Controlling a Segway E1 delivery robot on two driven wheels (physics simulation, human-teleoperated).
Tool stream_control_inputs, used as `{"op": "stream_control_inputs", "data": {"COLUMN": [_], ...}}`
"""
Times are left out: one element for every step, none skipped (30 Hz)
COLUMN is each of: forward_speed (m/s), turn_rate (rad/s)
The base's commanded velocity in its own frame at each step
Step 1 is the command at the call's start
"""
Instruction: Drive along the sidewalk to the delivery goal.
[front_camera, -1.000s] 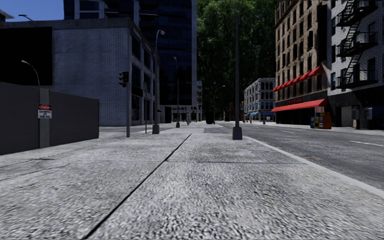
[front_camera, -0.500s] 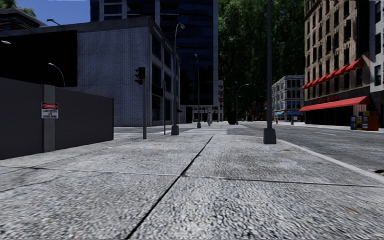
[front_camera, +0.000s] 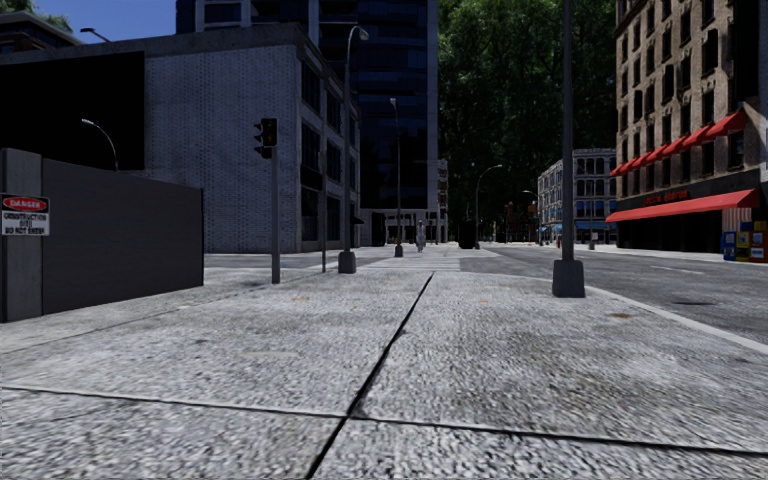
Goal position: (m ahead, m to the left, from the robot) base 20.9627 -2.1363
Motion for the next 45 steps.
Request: {"op": "stream_control_inputs", "data": {"forward_speed": [2.0,2.0,2.0,2.0,2.0,2.0,2.0,2.0,2.0,2.0,2.0,2.0,2.0,2.0,2.0,2.0,2.0,2.0,2.0,2.0,2.0,2.0,2.0,2.0,2.0,2.0,2.0,2.0,2.0,2.0,2.0,2.0,2.0,2.0,2.0,2.0,2.0,2.0,2.0,2.0,2.0,2.0,2.0,2.0,2.0], "turn_rate": [0.0,0.0,0.0,0.0,0.0,0.0,0.0,0.0,0.0,0.0,0.0,0.0,0.0,0.0,0.0,0.0,0.0,0.0,0.0,0.0,0.0,0.0,0.0,0.0,0.0,0.0,0.0,0.0,0.0,0.0,-0.15,-0.15,-0.34,-0.38,-0.39,-0.39,-0.39,-0.39,-0.39,-0.39,-0.39,-0.39,-0.39,-0.39,-0.39]}}
